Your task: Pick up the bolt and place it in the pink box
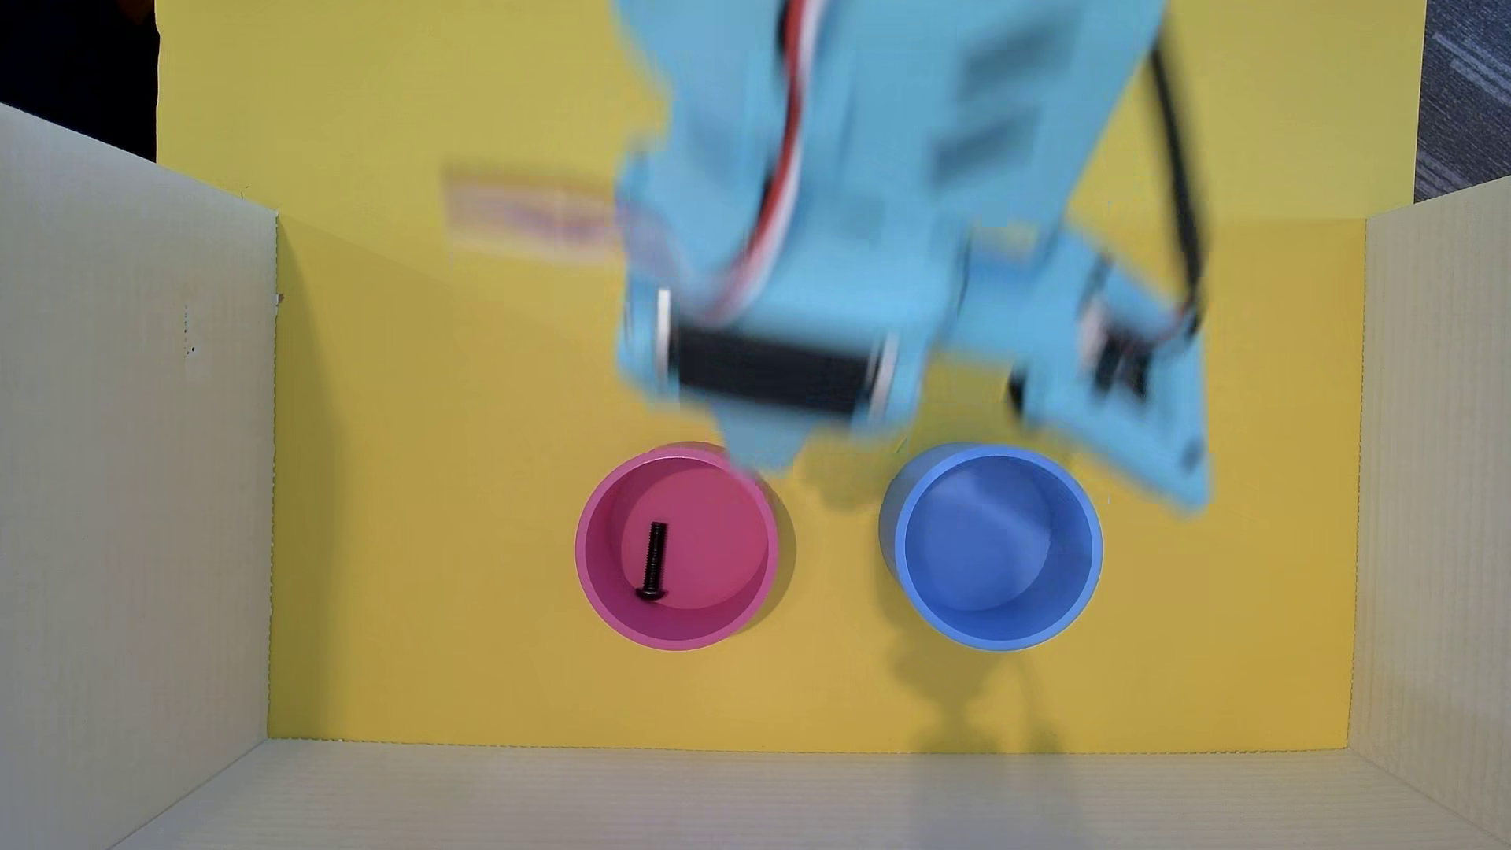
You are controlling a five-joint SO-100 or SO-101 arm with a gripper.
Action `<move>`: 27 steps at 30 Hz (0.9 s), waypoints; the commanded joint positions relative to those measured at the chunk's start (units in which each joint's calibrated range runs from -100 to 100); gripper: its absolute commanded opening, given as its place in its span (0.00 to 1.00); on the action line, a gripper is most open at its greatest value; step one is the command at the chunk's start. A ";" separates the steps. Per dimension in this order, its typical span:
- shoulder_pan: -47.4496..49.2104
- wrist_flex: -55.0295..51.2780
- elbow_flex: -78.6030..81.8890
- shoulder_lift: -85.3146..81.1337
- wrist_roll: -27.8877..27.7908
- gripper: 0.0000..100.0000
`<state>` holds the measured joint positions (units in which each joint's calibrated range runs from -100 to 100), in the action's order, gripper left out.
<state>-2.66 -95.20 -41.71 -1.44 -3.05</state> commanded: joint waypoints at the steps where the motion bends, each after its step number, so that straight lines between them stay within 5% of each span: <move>1: 0.31 3.70 10.28 -10.51 -0.20 0.01; 17: 0.75 39.05 89.43 -57.40 -0.57 0.01; 27: 0.82 41.45 119.46 -85.93 -0.52 0.01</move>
<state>-1.79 -54.09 73.06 -79.58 -3.83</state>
